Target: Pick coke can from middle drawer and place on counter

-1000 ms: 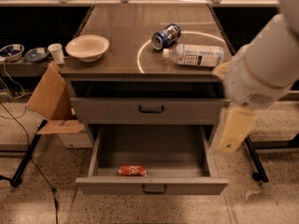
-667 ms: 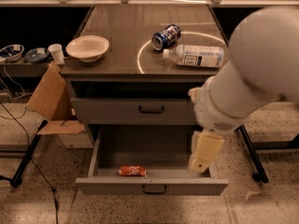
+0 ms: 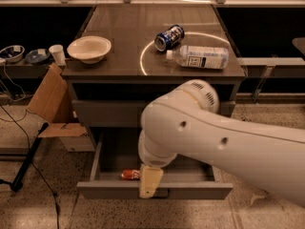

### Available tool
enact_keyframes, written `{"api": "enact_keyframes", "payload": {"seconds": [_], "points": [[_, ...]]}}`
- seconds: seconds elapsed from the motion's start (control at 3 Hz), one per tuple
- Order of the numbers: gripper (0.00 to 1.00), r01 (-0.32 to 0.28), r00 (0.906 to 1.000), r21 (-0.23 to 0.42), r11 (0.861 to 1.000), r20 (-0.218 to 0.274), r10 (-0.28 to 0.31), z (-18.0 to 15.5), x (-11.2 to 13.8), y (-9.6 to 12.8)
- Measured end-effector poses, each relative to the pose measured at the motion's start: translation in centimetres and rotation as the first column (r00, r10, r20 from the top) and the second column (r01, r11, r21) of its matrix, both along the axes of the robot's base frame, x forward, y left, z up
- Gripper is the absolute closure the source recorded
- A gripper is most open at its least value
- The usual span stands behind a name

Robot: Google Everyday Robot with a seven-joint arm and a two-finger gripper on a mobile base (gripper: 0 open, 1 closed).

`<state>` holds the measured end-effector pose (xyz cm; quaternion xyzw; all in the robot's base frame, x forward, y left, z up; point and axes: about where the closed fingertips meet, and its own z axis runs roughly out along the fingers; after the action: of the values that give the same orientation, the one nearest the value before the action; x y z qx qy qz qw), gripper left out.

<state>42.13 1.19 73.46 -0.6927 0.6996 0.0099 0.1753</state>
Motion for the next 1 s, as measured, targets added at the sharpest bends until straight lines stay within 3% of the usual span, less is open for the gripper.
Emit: {"api": "enact_keyframes", "payload": {"seconds": [0.33,0.67,1.0], "points": [[0.00,-0.043,0.9991,-0.014,0.999,0.000,0.043,-5.8,2.1,4.5],[0.00,-0.009,0.9999,-0.022,1.000,-0.013,0.009,-9.8,4.7,7.2],[0.00,0.048,0.9985,-0.016,0.999,-0.026,-0.048,-10.4,4.9,7.6]]}}
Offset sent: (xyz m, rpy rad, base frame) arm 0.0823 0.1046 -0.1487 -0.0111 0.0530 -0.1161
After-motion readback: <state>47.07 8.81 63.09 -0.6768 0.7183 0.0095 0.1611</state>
